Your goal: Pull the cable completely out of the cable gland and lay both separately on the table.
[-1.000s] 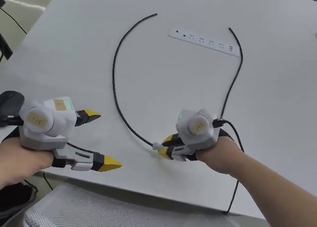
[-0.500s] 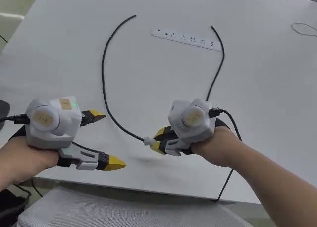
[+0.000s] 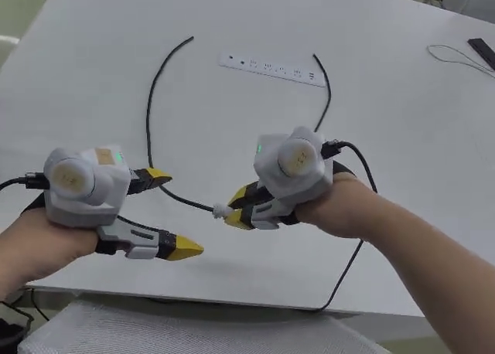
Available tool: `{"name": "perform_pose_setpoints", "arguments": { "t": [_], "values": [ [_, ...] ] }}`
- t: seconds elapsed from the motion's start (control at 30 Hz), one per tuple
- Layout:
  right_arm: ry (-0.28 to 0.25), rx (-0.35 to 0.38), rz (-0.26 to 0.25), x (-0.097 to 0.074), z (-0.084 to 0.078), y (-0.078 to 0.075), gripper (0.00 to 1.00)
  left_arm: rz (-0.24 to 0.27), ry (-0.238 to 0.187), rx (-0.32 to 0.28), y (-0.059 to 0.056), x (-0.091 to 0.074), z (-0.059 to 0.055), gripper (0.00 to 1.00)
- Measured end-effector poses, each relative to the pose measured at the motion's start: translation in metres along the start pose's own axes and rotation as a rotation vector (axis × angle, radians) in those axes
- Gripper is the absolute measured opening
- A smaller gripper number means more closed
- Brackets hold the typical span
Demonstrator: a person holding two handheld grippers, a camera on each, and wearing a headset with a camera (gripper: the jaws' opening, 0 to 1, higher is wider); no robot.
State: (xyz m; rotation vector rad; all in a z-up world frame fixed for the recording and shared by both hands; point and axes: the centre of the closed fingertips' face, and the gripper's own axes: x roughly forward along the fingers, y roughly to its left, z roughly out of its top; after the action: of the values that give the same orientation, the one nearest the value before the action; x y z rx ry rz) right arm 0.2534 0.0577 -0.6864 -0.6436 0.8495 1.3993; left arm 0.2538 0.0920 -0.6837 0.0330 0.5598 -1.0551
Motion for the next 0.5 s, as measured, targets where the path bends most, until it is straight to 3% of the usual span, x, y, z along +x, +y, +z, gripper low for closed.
{"name": "perform_pose_setpoints", "arguments": {
  "t": [0.27,0.5],
  "values": [
    [0.011,-0.078,-0.003,-0.021,0.017,0.003,0.06,-0.047,-0.07,0.003,-0.01,0.004,0.024,0.76],
    [0.016,-0.141,-0.006,-0.036,0.026,0.007,0.06,-0.075,-0.136,-0.02,-0.012,0.004,0.042,0.7]
  ]
}}
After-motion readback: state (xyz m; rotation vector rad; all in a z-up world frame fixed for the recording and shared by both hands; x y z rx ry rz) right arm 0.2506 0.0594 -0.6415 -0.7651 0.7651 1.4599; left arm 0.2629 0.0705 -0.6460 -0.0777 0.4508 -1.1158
